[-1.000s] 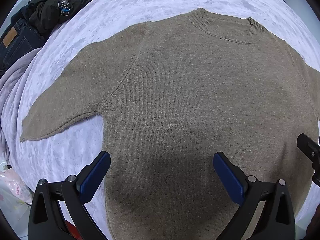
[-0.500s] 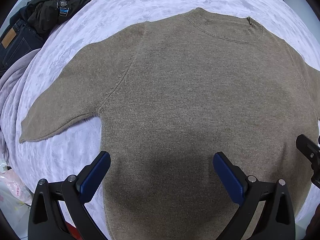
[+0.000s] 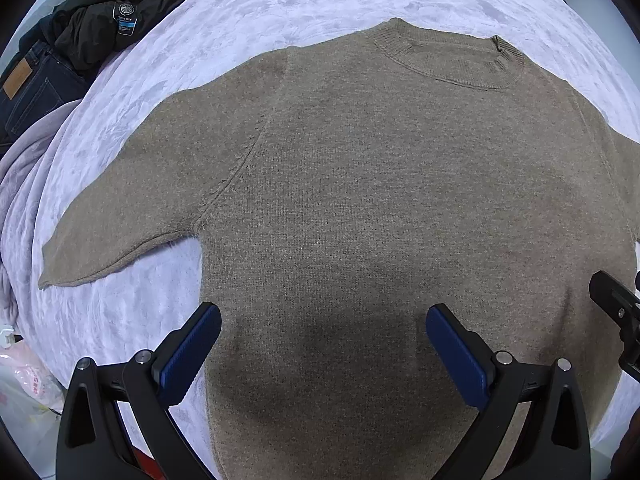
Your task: Fold small clothes
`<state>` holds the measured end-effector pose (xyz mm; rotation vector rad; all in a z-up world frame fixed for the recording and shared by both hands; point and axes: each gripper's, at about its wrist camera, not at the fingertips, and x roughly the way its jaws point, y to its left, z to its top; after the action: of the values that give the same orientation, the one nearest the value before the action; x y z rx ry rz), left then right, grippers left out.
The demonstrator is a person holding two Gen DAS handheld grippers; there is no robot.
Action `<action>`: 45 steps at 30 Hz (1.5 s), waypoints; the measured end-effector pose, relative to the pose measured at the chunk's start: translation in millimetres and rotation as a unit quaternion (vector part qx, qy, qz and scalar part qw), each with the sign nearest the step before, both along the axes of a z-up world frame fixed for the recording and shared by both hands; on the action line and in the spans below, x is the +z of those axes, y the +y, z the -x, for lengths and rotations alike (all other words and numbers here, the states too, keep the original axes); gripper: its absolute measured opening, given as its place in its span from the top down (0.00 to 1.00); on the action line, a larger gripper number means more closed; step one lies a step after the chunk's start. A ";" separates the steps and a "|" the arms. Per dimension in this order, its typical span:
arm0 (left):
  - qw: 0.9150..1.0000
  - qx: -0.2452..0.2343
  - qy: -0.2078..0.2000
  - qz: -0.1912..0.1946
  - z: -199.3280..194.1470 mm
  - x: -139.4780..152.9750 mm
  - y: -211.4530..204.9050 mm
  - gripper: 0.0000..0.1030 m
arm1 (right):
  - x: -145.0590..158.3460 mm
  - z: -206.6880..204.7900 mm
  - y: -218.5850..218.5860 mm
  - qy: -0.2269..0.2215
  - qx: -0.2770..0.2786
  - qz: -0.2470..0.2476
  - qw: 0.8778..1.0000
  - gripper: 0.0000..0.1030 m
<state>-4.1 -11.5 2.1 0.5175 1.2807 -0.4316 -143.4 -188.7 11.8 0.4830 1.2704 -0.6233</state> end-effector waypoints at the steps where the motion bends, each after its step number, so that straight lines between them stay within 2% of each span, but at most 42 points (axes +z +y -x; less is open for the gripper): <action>1: 1.000 0.000 0.000 0.001 0.3 0.0 -0.2 0.00 | -0.2 -0.5 -0.1 0.000 0.000 0.000 1.000 0.01; 10: 1.000 0.000 0.008 -0.004 -0.9 -1.0 0.5 0.00 | -1.4 -1.6 0.2 0.003 0.000 -0.001 1.000 0.01; 16: 0.999 -0.003 0.029 -0.016 -2.7 -6.0 2.6 0.00 | -1.3 -2.6 0.0 0.004 -0.001 -0.002 1.000 0.01; 31: 1.000 -0.003 0.012 -0.011 -5.1 -6.8 5.7 0.00 | -1.8 -5.1 1.0 0.007 0.002 0.000 1.000 0.01; 42: 1.000 -0.003 0.006 -0.022 -5.6 -7.1 5.8 0.00 | -0.6 -6.1 2.1 0.007 0.002 0.001 1.000 0.01; 45: 0.999 -0.003 -0.006 -0.044 -3.8 -6.2 4.9 0.00 | -0.8 -6.2 2.1 0.007 0.001 0.001 1.000 0.01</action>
<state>-0.4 -6.6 -4.1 0.5977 1.2906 -0.3784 -137.1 -186.6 11.0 0.4770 1.2827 -0.6265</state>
